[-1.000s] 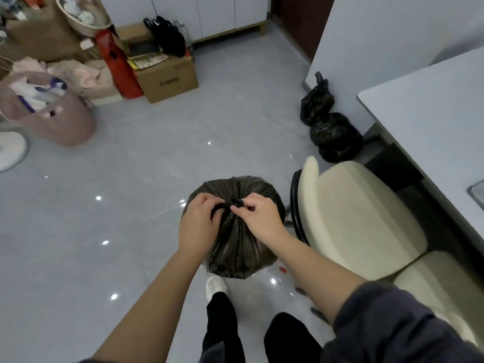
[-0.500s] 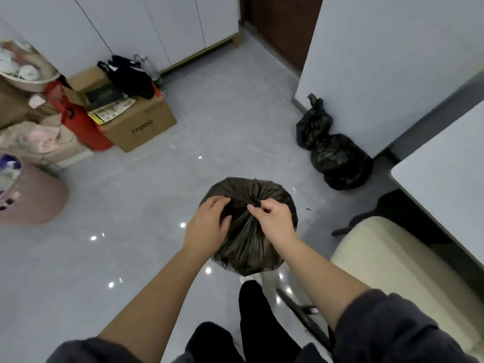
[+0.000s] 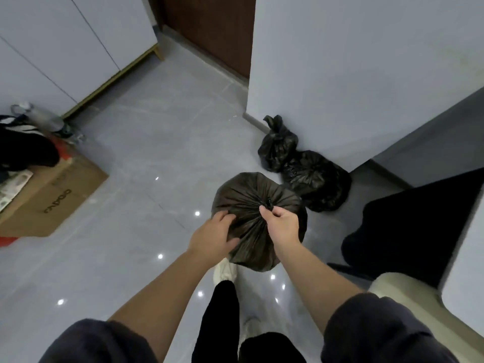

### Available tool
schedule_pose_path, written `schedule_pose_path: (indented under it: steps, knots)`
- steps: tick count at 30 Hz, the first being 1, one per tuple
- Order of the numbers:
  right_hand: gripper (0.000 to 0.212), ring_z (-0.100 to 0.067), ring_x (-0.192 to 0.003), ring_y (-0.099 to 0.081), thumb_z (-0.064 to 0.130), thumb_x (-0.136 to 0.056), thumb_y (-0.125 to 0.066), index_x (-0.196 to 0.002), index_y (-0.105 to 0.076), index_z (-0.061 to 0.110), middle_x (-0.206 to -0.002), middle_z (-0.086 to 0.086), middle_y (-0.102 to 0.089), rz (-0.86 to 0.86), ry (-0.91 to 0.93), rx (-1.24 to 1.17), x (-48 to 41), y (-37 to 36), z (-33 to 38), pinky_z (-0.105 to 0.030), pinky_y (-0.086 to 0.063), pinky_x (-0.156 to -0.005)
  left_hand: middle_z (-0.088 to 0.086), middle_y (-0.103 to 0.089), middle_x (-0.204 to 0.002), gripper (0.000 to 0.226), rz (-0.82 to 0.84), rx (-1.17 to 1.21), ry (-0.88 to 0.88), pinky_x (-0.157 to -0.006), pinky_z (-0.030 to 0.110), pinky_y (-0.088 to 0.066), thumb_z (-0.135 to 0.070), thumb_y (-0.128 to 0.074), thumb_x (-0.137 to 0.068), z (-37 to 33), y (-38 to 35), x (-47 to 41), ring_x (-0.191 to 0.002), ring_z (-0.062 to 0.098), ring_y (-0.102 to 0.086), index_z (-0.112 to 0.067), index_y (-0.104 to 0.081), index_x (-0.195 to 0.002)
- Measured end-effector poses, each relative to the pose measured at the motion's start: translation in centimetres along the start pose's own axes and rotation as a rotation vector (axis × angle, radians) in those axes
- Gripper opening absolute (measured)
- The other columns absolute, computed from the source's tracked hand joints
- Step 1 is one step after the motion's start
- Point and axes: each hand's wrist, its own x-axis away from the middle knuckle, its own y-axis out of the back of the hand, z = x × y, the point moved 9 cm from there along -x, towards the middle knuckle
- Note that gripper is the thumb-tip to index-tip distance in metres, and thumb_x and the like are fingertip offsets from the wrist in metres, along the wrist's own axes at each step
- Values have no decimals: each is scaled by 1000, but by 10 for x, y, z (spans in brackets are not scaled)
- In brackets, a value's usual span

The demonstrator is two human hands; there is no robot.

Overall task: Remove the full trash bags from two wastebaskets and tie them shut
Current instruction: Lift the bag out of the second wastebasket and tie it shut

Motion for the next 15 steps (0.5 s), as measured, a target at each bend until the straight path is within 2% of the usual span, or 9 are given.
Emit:
schedule_pose_path:
  steps: [2,4,7,9,11,13,15]
  knots:
    - [38,-12,-51,-43,26,-84,-69,-49,-56,17,-40,13,-47,-53,-72,-23,-47,-3,-17,-28,-39,-62,-1,-28,-153,65,68,-48,-19,-100,38,-43,-39,-58,-88,3,-13,-50,-129,24,-43,-23,-30,-145]
    - [42,-11,-50,-41,25,-84,-69,-45,-56,19,-34,15,-44,-110,-129,-29,-104,-6,-41,-28,-38,-62,0,-26,-154,68,121,-59,-25,-101,40,-43,-38,-58,-88,9,-38,-110,-130,24,-41,-23,-27,-147]
    - [42,-13,-52,-45,26,-83,-69,-42,-61,25,-36,15,-48,-159,-196,-47,-183,-11,-85,-30,-43,-64,1,-23,-155,70,180,-84,-43,-101,41,-43,-38,-58,-88,19,-83,-191,-131,26,-40,-23,-24,-148]
    - [35,-20,-62,-58,27,-81,-70,-48,-63,21,-50,9,-59,-214,-241,-49,-230,-10,-114,-38,-54,-74,3,-20,-156,72,215,-119,-38,-102,40,-43,-37,-58,-88,30,-118,-234,-131,27,-41,-23,-21,-148]
    - [30,-27,-77,-65,29,-79,-72,-53,-63,18,-66,0,-66,-261,-268,-72,-275,-9,-143,-46,-55,-86,5,-18,-157,75,241,-128,-13,-101,40,-43,-37,-58,-88,40,-154,-272,-129,29,-43,-23,-16,-149]
    - [18,-29,-85,-67,32,-76,-73,-64,-68,19,-77,-4,-71,-276,-293,-78,-317,-11,-170,-47,-54,-89,7,-12,-158,82,281,-100,34,-102,41,-43,-37,-59,-87,52,-192,-306,-130,32,-43,-25,-8,-151]
    - [20,-28,-87,-67,34,-74,-73,-79,-73,15,-85,-6,-72,-296,-302,-84,-354,-9,-192,-46,-54,-90,9,-5,-159,90,325,-19,86,-102,44,-43,-36,-62,-85,61,-229,-336,-131,34,-42,-28,-2,-151]
